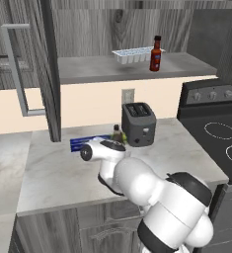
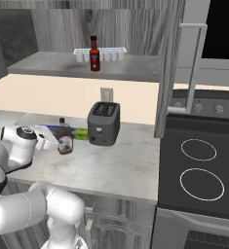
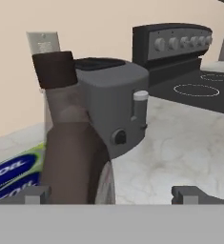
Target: Pick the condiment bottle and syrup bottle from the counter and place them in the cabinet.
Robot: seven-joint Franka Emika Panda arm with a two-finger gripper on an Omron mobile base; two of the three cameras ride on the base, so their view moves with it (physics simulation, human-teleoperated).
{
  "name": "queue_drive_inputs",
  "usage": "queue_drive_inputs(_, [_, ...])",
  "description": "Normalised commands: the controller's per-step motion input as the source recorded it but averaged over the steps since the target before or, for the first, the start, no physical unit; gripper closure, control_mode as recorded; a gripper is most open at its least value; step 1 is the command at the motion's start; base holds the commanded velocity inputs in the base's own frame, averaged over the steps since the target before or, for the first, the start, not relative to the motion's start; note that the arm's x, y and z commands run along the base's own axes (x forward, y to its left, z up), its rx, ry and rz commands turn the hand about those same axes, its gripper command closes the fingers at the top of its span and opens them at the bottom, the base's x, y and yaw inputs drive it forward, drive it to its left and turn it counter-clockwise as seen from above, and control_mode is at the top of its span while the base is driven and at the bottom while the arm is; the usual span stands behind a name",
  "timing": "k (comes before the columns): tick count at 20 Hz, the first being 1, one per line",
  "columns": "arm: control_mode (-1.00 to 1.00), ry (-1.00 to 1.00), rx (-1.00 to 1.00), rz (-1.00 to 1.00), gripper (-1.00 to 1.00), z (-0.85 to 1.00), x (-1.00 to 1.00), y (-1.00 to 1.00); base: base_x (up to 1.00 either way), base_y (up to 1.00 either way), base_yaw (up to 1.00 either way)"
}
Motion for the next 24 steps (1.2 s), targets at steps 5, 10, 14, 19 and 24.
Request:
queue_drive_inputs(5, [-1.0,0.0,0.0,0.0,-1.0,0.0,-0.01,0.49,0.0,0.0,0.0])
queue_drive_inputs(10, [-1.0,0.0,0.0,0.0,-1.0,0.0,-0.01,0.26,0.0,0.0,0.0])
queue_drive_inputs(14, [-1.0,0.0,0.0,0.0,-1.0,0.0,0.0,0.0,0.0,0.0,0.0])
queue_drive_inputs(19, [-1.0,0.0,0.0,-0.02,-1.0,0.0,0.0,-0.02,0.0,0.0,0.0])
queue_drive_inputs(24, [-1.0,0.0,-0.01,-0.02,-1.0,0.0,0.0,-0.08,0.0,0.0,0.0])
